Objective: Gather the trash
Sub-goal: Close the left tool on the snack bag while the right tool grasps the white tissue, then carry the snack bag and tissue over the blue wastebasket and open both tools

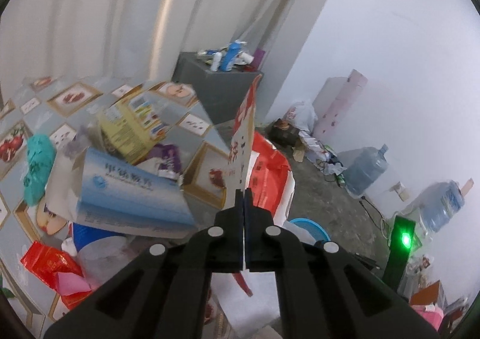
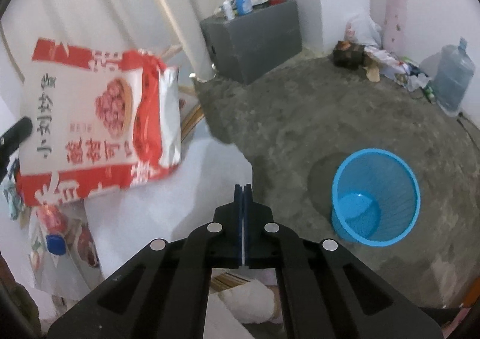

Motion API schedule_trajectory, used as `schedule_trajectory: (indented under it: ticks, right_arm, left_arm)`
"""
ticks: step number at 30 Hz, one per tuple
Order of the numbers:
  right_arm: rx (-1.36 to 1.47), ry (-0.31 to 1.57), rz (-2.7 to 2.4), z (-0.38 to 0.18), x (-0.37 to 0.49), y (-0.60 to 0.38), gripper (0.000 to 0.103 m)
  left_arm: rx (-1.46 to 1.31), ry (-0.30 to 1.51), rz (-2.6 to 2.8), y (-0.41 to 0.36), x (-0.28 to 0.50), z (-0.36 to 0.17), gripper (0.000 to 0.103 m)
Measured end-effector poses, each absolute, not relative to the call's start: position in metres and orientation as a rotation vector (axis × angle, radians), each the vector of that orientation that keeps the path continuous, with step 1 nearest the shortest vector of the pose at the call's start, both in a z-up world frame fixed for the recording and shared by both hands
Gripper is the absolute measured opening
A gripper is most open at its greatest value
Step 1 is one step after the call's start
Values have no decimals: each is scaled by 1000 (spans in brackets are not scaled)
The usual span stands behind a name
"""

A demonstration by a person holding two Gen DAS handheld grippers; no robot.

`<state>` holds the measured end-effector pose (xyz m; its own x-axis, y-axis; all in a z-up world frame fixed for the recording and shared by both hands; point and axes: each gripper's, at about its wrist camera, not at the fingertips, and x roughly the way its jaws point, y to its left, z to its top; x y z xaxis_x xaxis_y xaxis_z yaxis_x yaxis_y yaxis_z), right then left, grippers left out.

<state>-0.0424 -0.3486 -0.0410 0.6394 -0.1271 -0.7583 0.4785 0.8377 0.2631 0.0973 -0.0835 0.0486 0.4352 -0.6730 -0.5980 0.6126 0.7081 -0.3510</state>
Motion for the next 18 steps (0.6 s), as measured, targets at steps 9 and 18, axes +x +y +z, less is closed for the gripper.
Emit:
schedule_trajectory:
  ticks: [9, 18]
  right_arm:
    - [529, 685, -573, -24, -98, -406, 0]
    - [658, 648, -771, -45, -136, -476, 0]
  left_arm:
    - [10, 758, -934, -141, 85, 69, 0]
    - [163, 880, -1149, -278, 72, 47, 0]
